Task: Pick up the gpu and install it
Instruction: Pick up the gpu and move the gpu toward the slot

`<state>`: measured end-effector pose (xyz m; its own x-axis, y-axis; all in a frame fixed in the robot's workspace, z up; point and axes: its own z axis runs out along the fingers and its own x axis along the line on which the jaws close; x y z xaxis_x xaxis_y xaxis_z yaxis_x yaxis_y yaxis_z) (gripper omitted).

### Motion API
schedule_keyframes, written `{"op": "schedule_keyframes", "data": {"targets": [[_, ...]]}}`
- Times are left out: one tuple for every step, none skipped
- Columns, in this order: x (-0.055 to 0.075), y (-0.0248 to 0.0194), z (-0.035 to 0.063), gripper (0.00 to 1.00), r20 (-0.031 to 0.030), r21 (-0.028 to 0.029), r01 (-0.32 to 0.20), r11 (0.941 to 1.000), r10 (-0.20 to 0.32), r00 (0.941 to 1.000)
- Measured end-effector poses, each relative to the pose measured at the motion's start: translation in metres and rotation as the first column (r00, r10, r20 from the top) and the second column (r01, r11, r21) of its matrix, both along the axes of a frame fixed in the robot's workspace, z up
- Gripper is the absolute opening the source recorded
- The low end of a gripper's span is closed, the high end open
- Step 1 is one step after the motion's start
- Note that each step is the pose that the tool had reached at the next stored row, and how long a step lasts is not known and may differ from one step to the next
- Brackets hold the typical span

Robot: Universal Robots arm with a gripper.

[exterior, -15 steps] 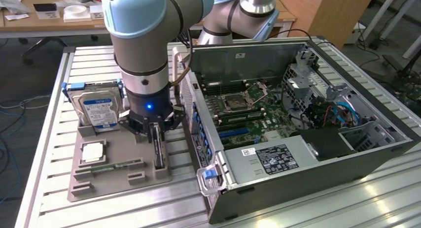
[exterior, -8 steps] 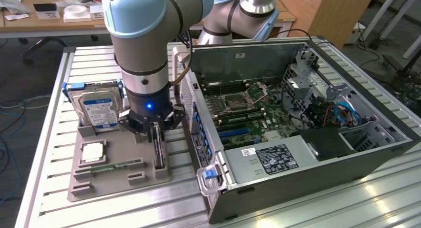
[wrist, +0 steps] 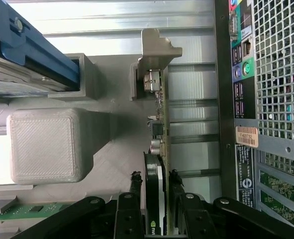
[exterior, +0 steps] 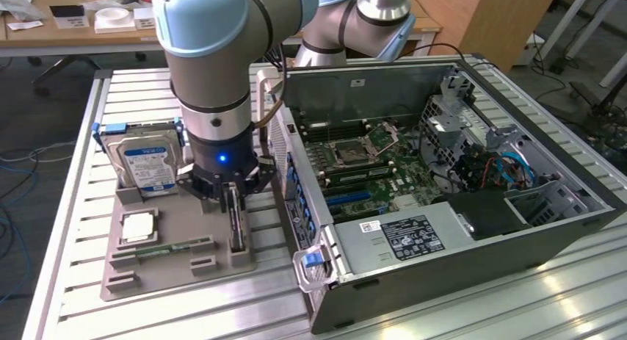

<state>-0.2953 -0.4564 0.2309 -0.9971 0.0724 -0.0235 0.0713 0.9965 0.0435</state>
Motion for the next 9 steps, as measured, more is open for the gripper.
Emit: {"op": "schedule_keyframes", "data": {"targets": [[0.0002,0.0,0.0,0.36,0.0,0.0,0.0,1.0,0.0,1.0],[0.0008,0.0,0.0,0.36,0.0,0.0001,0.0,1.0,0.0,1.0],[0.0016,0.0,0.0,0.36,0.0001,0.0,0.0,1.0,0.0,1.0],[0.0017,0.0,0.0,0.36,0.0,0.0,0.0,1.0,0.0,1.0],[0.0017,0.0,0.0,0.36,0.0,0.0,0.0,1.0,0.0,1.0],[0.0017,0.0,0.0,0.36,0.0001,0.0,0.0,1.0,0.0,1.0],[0.0017,-0.0001,0.0,0.36,0.0,0.0,0.0,1.0,0.0,1.0],[0.0015,-0.0003,0.0,0.36,0.0,0.0006,0.0,1.0,0.0,1.0],[0.0013,-0.0004,0.0,0.36,0.0,0.0012,0.0,1.0,0.0,1.0]]}}
